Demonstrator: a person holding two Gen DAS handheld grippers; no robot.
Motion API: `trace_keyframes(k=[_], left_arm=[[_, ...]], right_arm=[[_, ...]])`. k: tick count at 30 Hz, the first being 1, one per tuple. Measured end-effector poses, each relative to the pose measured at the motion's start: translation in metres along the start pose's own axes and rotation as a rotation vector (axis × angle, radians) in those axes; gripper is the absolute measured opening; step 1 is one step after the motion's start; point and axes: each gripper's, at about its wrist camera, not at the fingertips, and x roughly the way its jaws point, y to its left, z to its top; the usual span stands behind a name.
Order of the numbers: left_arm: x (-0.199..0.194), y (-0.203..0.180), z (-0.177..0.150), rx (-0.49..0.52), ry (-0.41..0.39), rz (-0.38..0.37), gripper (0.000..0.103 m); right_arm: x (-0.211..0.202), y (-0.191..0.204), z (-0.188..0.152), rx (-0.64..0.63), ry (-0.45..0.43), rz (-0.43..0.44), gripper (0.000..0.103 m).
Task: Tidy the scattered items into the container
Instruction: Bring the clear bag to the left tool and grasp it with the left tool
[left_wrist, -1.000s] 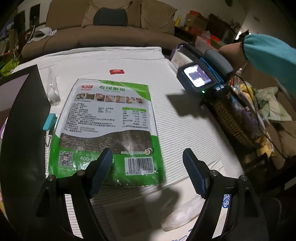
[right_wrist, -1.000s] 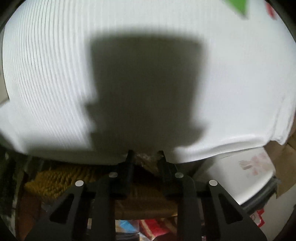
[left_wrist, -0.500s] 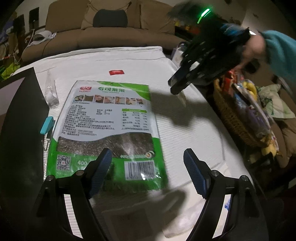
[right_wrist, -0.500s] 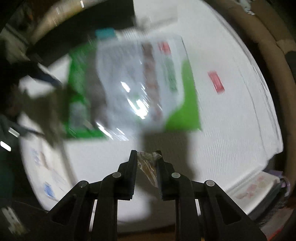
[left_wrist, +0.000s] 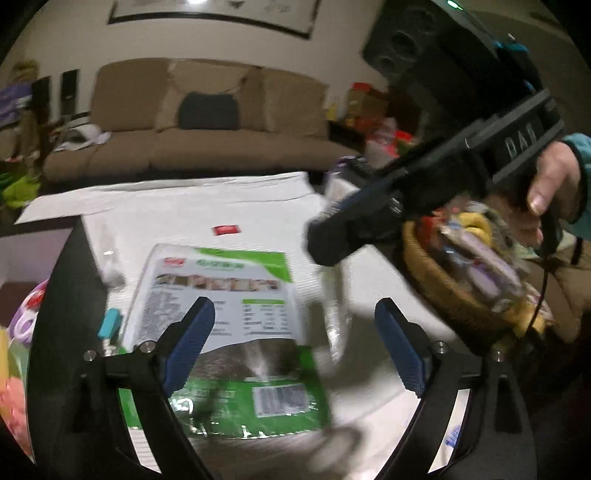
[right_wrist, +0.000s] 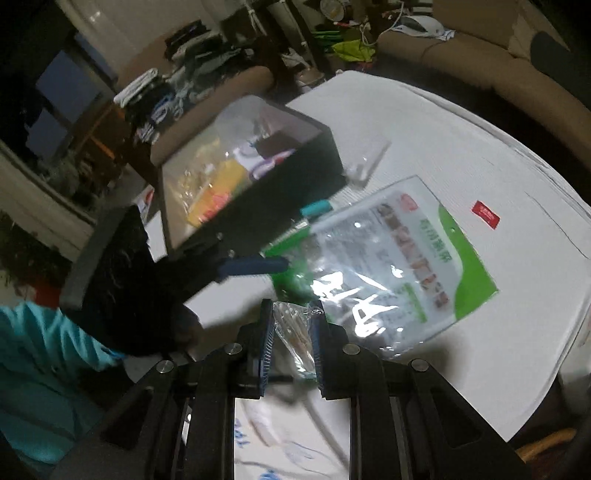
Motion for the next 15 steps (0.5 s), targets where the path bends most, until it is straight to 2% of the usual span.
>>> trace_keyframes(k=[1, 2, 3, 4, 8, 9, 10, 12, 15], left_arm=[[-0.001, 0.001, 0.002, -0.005, 0.007, -0.014, 0.082], [-0.001, 0.003, 0.003, -0.015, 0.014, -0.031, 0.059], [0.0, 0.006, 0.005, -0.034, 0.031, -0.065, 0.044], [-0.001, 0.009, 0.007, -0.057, 0.049, -0.101, 0.011], [-0.012, 0.018, 0.009, -0.131, 0.041, -0.213, 0.007], [-0.015, 0.018, 0.011, -0.151, 0.036, -0.237, 0.004], [-0.018, 0.019, 0.012, -0.171, 0.032, -0.256, 0.004], [-0.024, 0.02, 0.014, -0.185, 0.02, -0.272, 0.004], [-0.035, 0.02, 0.019, -0.191, -0.012, -0.293, 0.004]], right_arm=[[-0.005, 0.012, 0.001, 0.006, -0.002, 0.014, 0.019], [-0.004, 0.021, 0.004, 0.008, -0.002, 0.03, 0.019], [-0.002, 0.028, 0.007, 0.007, -0.003, 0.038, 0.019], [-0.003, 0.037, 0.009, 0.003, -0.002, 0.033, 0.019], [-0.003, 0.067, 0.018, -0.009, 0.003, -0.003, 0.023], [-0.002, 0.068, 0.021, -0.002, 0.003, -0.012, 0.027], [-0.003, 0.07, 0.023, 0.007, 0.007, -0.035, 0.038], [-0.015, 0.074, 0.018, 0.009, -0.002, -0.121, 0.049], [-0.057, 0.081, 0.008, 0.031, -0.086, -0.199, 0.051]])
